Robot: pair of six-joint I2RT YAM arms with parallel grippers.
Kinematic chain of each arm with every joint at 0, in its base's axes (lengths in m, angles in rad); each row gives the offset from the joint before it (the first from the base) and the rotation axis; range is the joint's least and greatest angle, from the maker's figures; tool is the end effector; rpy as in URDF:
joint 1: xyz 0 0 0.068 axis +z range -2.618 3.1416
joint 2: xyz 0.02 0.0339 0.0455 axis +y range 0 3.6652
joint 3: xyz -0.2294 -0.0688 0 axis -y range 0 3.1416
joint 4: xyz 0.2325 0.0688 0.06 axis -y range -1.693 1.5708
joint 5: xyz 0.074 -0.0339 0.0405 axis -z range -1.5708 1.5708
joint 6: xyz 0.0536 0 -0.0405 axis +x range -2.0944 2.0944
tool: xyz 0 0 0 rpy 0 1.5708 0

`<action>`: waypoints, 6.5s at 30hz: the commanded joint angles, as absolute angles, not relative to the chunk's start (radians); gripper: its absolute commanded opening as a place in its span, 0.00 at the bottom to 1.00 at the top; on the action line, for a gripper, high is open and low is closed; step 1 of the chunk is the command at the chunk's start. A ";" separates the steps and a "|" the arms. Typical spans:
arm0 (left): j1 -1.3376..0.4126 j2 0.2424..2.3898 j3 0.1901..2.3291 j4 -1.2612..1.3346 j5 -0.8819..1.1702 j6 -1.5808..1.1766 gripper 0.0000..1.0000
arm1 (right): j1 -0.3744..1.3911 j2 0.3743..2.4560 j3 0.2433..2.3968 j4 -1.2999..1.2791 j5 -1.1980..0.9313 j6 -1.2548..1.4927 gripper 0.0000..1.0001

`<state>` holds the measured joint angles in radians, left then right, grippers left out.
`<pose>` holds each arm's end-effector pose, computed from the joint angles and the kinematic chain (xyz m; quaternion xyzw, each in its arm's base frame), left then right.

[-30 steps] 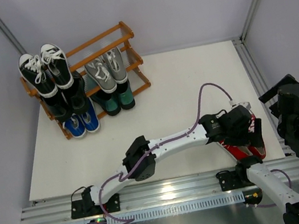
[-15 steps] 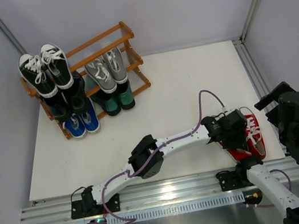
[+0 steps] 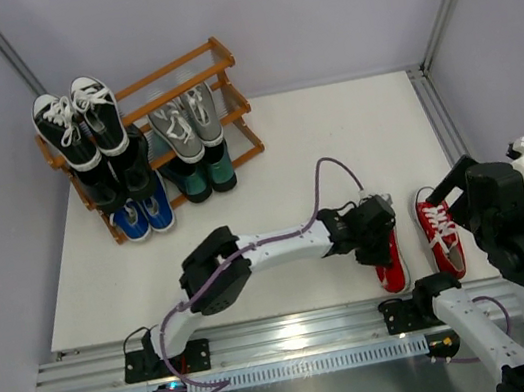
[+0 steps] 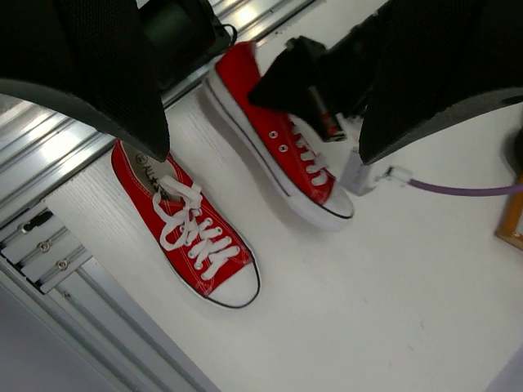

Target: Place and organize the shoes onto the shoe shelf

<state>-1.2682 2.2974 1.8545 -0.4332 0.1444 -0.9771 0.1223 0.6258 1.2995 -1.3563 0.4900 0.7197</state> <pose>0.1385 -0.4696 0.1419 0.1603 0.9244 -0.3354 0.0860 0.0750 -0.0162 0.3633 0.3574 0.8066 -0.0296 0.4699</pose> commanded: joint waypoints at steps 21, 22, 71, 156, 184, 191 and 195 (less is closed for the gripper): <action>-1.002 1.816 1.497 -0.830 -0.319 -0.580 0.01 | -0.188 0.983 0.861 -1.088 0.278 0.629 0.98; -0.994 1.806 1.499 -0.831 -0.319 -0.572 0.00 | -0.266 1.038 0.864 -1.082 0.226 0.608 0.98; -0.859 1.192 0.853 -0.732 -0.468 -0.897 0.00 | 0.262 1.193 0.703 -0.701 -0.225 0.830 0.04; -1.101 1.394 1.027 -0.551 -0.348 -1.074 0.78 | 0.599 1.237 1.138 -0.989 0.255 0.993 0.84; -1.103 1.855 1.000 -0.382 -0.279 -1.109 0.00 | 0.382 1.120 1.014 -0.992 0.164 0.781 0.87; -1.121 1.735 0.971 -0.270 -0.198 -0.847 0.00 | 0.324 1.091 1.028 -1.000 0.161 0.747 0.86; -1.134 1.660 1.041 -0.322 -0.225 -0.736 0.00 | 0.279 1.083 1.045 -1.003 0.156 0.723 0.85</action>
